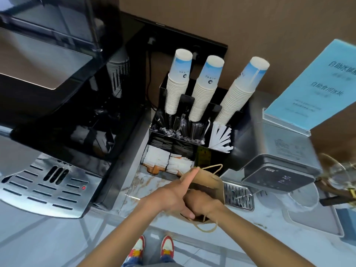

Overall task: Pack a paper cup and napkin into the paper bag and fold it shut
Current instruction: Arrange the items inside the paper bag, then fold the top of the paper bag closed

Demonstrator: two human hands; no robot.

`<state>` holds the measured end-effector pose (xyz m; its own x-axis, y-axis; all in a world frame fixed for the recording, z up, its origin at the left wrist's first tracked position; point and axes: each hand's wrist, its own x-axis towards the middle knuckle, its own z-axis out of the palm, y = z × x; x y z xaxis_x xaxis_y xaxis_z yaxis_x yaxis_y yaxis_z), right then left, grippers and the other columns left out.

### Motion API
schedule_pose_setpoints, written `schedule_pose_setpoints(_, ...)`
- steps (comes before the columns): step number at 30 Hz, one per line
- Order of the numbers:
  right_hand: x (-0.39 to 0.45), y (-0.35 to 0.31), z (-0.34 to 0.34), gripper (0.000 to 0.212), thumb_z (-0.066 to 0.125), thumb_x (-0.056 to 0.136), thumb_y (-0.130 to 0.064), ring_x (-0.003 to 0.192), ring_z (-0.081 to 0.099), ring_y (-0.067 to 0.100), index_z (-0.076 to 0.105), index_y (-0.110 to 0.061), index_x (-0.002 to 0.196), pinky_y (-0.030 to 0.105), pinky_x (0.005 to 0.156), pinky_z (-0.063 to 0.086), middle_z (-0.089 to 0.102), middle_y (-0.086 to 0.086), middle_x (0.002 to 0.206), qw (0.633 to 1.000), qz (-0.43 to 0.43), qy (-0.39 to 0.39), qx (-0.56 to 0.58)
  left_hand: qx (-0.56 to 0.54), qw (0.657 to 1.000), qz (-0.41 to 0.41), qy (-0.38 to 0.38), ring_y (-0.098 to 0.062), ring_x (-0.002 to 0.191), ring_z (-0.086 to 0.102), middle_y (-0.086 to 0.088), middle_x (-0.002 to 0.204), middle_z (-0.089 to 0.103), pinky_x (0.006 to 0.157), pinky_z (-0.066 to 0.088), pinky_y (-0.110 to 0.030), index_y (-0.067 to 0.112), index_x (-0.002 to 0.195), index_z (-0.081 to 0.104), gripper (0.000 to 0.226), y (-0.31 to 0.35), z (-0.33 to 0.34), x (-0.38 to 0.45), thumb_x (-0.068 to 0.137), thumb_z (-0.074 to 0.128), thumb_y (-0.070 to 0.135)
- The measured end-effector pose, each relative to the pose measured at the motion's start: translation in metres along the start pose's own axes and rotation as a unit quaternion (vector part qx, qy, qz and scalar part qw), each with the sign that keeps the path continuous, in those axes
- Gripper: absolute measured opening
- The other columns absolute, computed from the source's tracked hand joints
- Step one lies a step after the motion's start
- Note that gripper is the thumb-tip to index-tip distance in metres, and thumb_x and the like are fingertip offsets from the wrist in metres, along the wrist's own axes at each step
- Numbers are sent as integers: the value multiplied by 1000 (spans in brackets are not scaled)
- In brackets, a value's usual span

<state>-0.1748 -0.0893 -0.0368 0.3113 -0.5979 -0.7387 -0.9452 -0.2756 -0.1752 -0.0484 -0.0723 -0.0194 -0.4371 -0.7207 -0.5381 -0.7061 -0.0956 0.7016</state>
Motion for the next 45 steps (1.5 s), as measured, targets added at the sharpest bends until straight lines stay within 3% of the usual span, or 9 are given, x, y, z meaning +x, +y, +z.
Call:
schedule_pose_setpoints(5, -14, 9, -4, 40, 46, 101, -12, 128, 57, 29, 50, 1, 138, 32, 91, 52, 54, 21, 144, 980, 95, -23, 176, 5, 1000, -1, -5, -34, 141, 43, -12, 166, 24, 105, 47, -43, 59, 144, -23, 135, 1, 0, 0, 74, 88, 29)
schedule_pose_setpoints(9, -24, 7, 7, 38, 47, 100, -16, 75, 63, 6, 53, 1, 134, 13, 50, 44, 55, 23, 142, 931, 127, -10, 343, 2, 1000, 5, -13, -34, 145, 37, -14, 167, 19, 111, 43, -47, 58, 146, -24, 136, 0, 0, -2, 74, 88, 28)
schedule_pose_setpoints(15, -2, -7, 5, 48, 47, 102, -11, 139, 43, 32, 35, -2, 148, 35, 107, 42, 42, 20, 151, 980, 136, -114, 87, 5, 1000, 7, -25, -35, 147, 34, -12, 168, 19, 114, 40, -50, 59, 147, -19, 132, 0, -3, -6, 75, 87, 29)
schedule_pose_setpoints(20, -14, -6, -14, 44, 61, 90, -6, 122, 55, 36, 53, -8, 133, 45, 101, 46, 59, 21, 134, 996, -53, -70, -25, 40, 999, 6, 13, -35, 136, 45, -9, 157, 36, 107, 44, -49, 67, 143, -12, 124, -2, -3, -9, 75, 85, 30)
schedule_pose_setpoints(26, -71, 44, -30, 41, 46, 91, 5, 58, 64, 1, 64, -19, 118, 18, 56, 49, 70, -8, 81, 964, -103, 25, 244, 7, 1000, 20, 20, -29, 113, 57, -8, 137, 49, 98, 52, -47, 72, 139, -9, 112, -9, -1, -10, 79, 81, 38)
schedule_pose_setpoints(29, -113, 82, -21, 45, 41, 90, 16, 61, 66, 13, 69, -18, 98, 21, 53, 46, 75, 4, 85, 896, -110, 158, 401, -53, 997, 46, 33, -14, 89, 57, 7, 103, 51, 83, 55, -36, 77, 135, -2, 100, -13, 0, -14, 81, 76, 48)
schedule_pose_setpoints(34, -116, 132, 42, 53, 49, 79, 28, 68, 60, 22, 66, -22, 76, 13, 55, 46, 72, 11, 87, 809, 14, 312, 499, -133, 986, 62, 77, -9, 95, 55, 15, 121, 41, 74, 50, -18, 82, 131, 1, 125, -37, 4, -31, 57, 94, 43)
schedule_pose_setpoints(40, -67, 120, 87, 54, 78, 69, -4, 114, 48, 4, 55, -28, 111, 4, 75, 38, 47, -6, 128, 903, 14, 198, 381, -29, 998, -10, 62, -12, 124, 37, 14, 129, 19, 91, 39, -10, 54, 119, 22, 96, -61, 22, -23, 62, 95, 27)
schedule_pose_setpoints(45, -43, 94, 79, 48, 86, 64, -29, 136, 31, 6, 58, -39, 102, 20, 105, 32, 18, -15, 152, 884, -58, 262, 382, -13, 996, 5, 88, -16, 132, 29, 7, 138, 21, 105, 36, -15, 28, 126, 43, 77, -58, 24, 0, 66, 90, 15)
